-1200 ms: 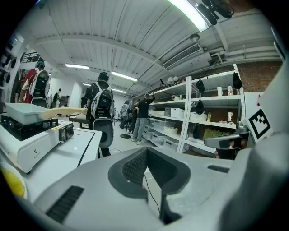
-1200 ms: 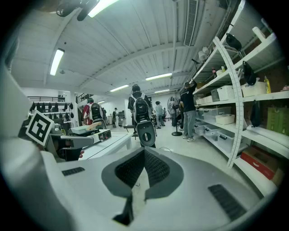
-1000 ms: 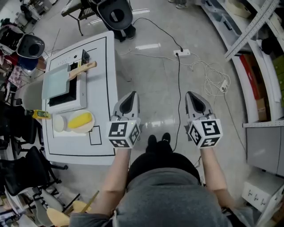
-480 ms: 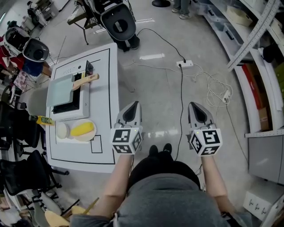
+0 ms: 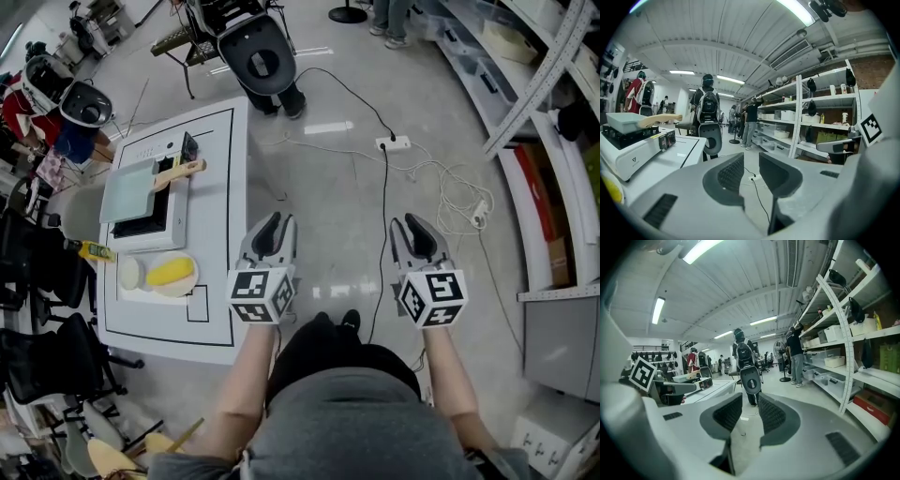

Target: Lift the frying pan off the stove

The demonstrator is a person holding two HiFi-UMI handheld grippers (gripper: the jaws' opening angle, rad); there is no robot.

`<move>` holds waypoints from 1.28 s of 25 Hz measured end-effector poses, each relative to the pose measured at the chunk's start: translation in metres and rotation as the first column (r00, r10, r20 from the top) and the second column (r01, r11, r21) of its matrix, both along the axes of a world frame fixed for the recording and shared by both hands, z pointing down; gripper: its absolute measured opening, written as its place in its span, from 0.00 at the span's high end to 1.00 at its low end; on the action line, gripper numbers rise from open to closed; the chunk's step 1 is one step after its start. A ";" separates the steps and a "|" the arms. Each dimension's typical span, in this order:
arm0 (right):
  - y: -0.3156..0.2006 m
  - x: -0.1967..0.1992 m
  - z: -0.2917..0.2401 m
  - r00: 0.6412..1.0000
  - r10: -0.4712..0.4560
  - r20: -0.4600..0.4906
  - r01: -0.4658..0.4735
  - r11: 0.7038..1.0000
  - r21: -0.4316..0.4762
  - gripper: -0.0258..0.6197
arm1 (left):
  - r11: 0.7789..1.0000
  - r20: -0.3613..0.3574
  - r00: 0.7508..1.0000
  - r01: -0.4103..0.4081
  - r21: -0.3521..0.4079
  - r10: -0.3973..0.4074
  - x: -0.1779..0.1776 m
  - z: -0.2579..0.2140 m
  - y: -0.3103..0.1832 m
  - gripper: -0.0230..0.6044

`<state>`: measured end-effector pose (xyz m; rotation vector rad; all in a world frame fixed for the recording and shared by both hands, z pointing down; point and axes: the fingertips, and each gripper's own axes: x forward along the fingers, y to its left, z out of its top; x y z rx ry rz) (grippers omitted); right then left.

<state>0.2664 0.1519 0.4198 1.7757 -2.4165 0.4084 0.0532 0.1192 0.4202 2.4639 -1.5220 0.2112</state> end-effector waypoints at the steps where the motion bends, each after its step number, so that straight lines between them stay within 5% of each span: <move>1: 0.000 0.000 -0.001 1.000 -0.008 0.005 0.008 1.000 0.001 0.79 | 1.000 -0.002 1.000 0.004 0.002 -0.004 0.000 -0.001 -0.001 0.81; 16: -0.059 0.014 0.006 0.999 -0.004 0.051 0.006 1.000 -0.027 0.67 | 1.000 -0.007 1.000 0.018 -0.022 -0.018 0.006 0.010 -0.069 0.73; 32: -0.245 -0.027 0.008 0.997 -0.053 0.048 0.056 0.997 -0.049 0.67 | 0.994 -0.004 0.996 0.091 -0.067 -0.092 -0.041 0.035 -0.234 0.73</move>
